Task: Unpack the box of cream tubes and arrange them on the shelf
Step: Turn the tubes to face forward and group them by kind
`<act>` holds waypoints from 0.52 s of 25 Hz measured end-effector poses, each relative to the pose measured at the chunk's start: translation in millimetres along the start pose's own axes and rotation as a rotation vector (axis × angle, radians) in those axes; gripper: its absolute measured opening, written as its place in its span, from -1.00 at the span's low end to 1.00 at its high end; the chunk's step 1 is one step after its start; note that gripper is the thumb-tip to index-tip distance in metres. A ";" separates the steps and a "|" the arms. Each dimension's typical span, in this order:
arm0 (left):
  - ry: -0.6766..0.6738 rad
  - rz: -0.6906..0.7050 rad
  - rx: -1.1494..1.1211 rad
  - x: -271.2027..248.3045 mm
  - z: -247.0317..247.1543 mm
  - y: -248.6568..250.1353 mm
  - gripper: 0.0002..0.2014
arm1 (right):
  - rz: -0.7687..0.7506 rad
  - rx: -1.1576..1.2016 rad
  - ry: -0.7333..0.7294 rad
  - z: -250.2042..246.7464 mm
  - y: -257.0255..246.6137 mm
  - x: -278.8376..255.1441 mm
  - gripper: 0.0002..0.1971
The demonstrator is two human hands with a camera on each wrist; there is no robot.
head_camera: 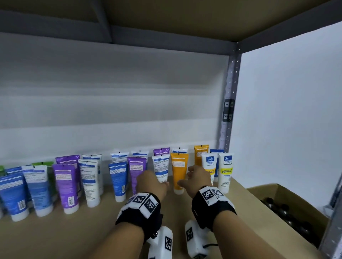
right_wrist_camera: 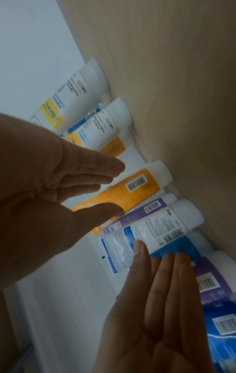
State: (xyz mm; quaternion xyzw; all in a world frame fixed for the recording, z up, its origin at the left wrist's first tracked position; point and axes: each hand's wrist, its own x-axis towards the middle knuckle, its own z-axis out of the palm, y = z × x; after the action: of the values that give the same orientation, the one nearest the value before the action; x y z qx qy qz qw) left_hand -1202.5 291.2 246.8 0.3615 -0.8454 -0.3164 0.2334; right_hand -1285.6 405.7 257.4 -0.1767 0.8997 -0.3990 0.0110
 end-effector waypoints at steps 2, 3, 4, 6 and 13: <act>0.005 0.016 -0.048 3.1 5.9 3.1 -0.50 | -0.015 -0.013 0.012 2.9 -5.1 4.8 -0.42; 0.011 0.022 -0.060 6.3 7.9 4.2 -0.48 | -0.024 -0.023 0.021 3.7 -7.4 8.2 -0.44; 0.019 0.028 -0.057 9.0 8.3 5.3 -0.47 | -0.031 -0.029 0.035 3.7 -8.7 11.3 -0.45; 0.040 0.031 -0.046 14.0 7.2 6.6 -0.46 | -0.022 -0.002 0.064 3.9 -9.2 17.4 -0.43; 0.042 0.028 0.003 21.2 9.8 6.4 -0.59 | -0.033 0.030 0.051 15.9 4.5 24.7 -0.48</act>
State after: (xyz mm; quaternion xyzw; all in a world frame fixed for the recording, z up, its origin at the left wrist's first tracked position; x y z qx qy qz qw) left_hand -1224.9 282.1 248.0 0.3565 -0.8458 -0.3043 0.2549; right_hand -1307.5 389.1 246.3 -0.1810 0.8906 -0.4170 -0.0160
